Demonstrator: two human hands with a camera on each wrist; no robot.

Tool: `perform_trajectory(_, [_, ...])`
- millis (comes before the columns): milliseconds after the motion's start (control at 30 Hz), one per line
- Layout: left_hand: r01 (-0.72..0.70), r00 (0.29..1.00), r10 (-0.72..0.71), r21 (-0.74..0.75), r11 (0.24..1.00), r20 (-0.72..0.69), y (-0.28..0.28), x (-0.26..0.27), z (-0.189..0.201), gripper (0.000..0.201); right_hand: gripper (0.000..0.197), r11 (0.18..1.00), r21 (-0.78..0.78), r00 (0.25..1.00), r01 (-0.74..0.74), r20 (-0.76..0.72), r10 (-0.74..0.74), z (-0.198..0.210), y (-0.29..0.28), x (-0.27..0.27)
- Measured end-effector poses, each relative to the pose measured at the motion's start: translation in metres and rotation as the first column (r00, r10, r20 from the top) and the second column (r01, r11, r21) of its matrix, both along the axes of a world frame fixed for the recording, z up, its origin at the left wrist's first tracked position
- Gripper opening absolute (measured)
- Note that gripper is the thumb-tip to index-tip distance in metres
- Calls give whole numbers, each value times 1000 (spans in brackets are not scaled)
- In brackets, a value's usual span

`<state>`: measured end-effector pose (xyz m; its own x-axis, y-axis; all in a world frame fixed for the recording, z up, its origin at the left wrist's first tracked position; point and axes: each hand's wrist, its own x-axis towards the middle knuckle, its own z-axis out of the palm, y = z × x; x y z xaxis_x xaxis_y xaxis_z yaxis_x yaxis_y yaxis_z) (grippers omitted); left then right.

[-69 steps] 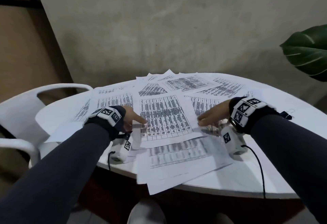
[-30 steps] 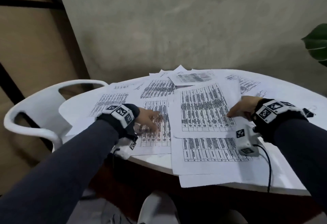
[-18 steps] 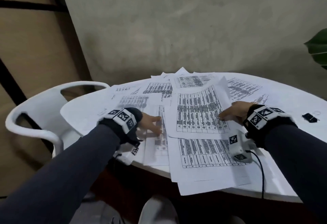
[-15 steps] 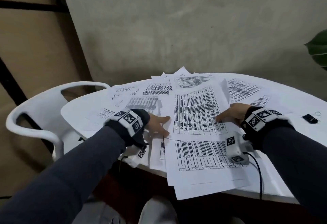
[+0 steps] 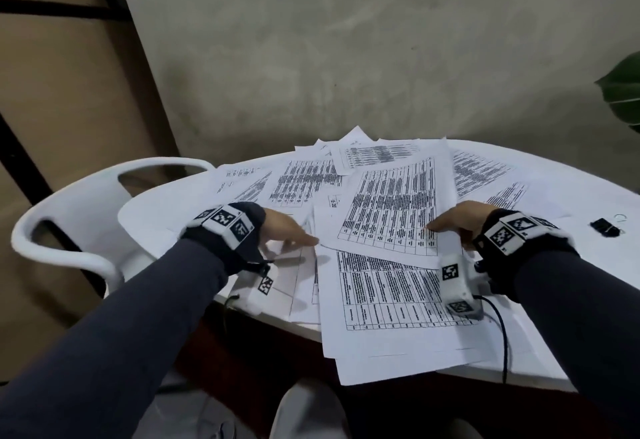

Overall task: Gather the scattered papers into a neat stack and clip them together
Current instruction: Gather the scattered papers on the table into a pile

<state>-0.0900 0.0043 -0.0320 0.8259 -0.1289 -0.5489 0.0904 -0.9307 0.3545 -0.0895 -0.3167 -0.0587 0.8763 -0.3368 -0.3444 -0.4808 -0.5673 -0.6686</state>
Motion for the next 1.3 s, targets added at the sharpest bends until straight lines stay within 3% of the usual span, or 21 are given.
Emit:
perform_trajectory(100, [-52, 997, 61, -173, 983, 44, -1, 3, 7, 22, 33, 1000, -8, 1000, -4, -17, 4, -1, 3, 1])
perform_trajectory(200, [-116, 978, 135, -124, 986, 158, 2, 9, 3, 41, 36, 1000, 7, 1000, -27, 13, 27, -2, 3, 1])
perform_trajectory(233, [-142, 978, 160, -136, 980, 134, 4, 12, 1, 39, 46, 998, 41, 998, -55, 13, 54, -4, 2, 2])
perform_trajectory(300, [-241, 966, 257, -338, 910, 2, 7, 16, -1, 26, 68, 983, 164, 996, -86, 41, 80, -12, -2, 7])
perform_trajectory(400, [-287, 948, 318, -446, 848, -5, 1, 13, -7, 18, 60, 935, 325, 987, -143, 116, 111, -14, 6, 2])
perform_trajectory(433, [-245, 957, 289, -492, 835, 13, -3, 13, -13, 20, 60, 923, 343, 984, -171, 112, 141, -10, 11, -5])
perform_trajectory(500, [-179, 979, 203, -598, 781, -27, -12, 10, -21, 48, 70, 917, 335, 976, -214, 101, 191, -9, 15, -8])
perform_trajectory(533, [-161, 985, 165, -642, 749, -54, -16, 4, -21, 53, 64, 919, 328, 975, -220, 90, 201, -7, 16, -12])
perform_trajectory(600, [-133, 991, 118, -702, 700, -69, -24, -1, -17, 39, 48, 947, 238, 976, -216, 88, 200, -5, 13, -11])
perform_trajectory(667, [-130, 991, 104, -747, 652, -82, -25, -1, -13, 28, 47, 977, 152, 986, -148, 99, 134, 1, 8, -13])
perform_trajectory(767, [-178, 974, 225, -708, 684, -28, -14, 6, -10, 10, 54, 995, 94, 987, -27, 158, 12, 9, -10, -10])
perform_trajectory(800, [-180, 965, 262, -669, 721, 23, -10, 9, -9, 10, 53, 995, 99, 982, -6, 191, -13, 12, -18, -7])
perform_trajectory(833, [-155, 958, 262, -568, 808, 112, -6, 11, -7, 21, 48, 993, 122, 975, 4, 220, -31, 15, -23, -7])
perform_trajectory(900, [-83, 948, 174, -321, 943, 266, -4, 11, -1, 47, 28, 986, 168, 971, -7, 237, -34, 21, -33, -6])
perform_trajectory(1033, [7, 970, 10, -72, 997, 243, -14, 10, -1, 71, 14, 993, -25, 991, -118, 53, 119, 22, -30, -13])
perform_trajectory(1100, [64, 973, -84, 97, 993, 216, -21, 10, -7, 70, 16, 964, -228, 989, -136, 18, 144, 21, -23, -14])
perform_trajectory(1133, [82, 977, -105, 127, 988, 186, -24, 13, -10, 68, 11, 952, -289, 988, -104, 79, 132, 22, -20, -14])
perform_trajectory(1167, [90, 984, -107, 122, 988, 143, -24, 14, -13, 66, 10, 965, -257, 982, -43, 166, 88, 24, -17, -15])
perform_trajectory(1233, [110, 988, -114, 37, 993, 105, -25, 17, -15, 63, 19, 998, 6, 940, 60, 335, -59, 32, -20, -12])
perform_trajectory(1300, [81, 988, -71, -73, 994, 135, -26, 17, -13, 62, 26, 972, 214, 864, 95, 467, -187, 45, -25, -11])
